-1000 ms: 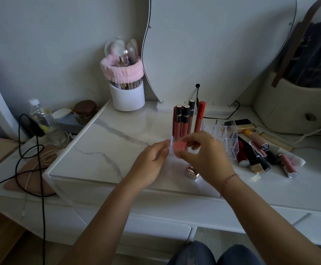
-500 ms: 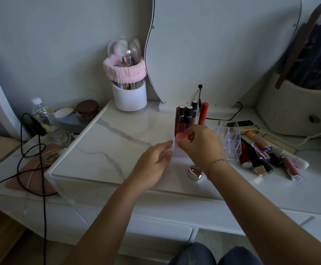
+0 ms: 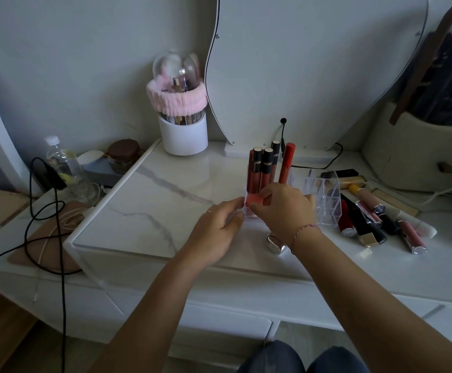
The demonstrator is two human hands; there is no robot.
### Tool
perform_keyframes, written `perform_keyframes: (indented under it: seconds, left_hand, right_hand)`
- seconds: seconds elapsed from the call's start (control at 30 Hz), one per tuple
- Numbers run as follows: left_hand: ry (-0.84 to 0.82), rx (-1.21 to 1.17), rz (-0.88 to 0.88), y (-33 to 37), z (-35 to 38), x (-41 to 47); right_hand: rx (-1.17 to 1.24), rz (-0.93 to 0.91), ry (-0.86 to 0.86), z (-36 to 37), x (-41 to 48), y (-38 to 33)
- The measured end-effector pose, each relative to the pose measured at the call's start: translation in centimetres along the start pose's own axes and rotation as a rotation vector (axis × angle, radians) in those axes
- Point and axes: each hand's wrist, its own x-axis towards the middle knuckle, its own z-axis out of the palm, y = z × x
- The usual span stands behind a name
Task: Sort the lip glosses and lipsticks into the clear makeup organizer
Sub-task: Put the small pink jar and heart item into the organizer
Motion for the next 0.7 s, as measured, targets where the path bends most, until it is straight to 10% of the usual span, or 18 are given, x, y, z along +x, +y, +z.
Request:
perform_keyframes:
  seconds: [0.7]
  left_hand:
    - [0.027,0.025,-0.032,-0.3,0.0,-0.1]
  right_hand:
    - [0.05,-0.301,-0.266,-3.1,-5.6,4.7]
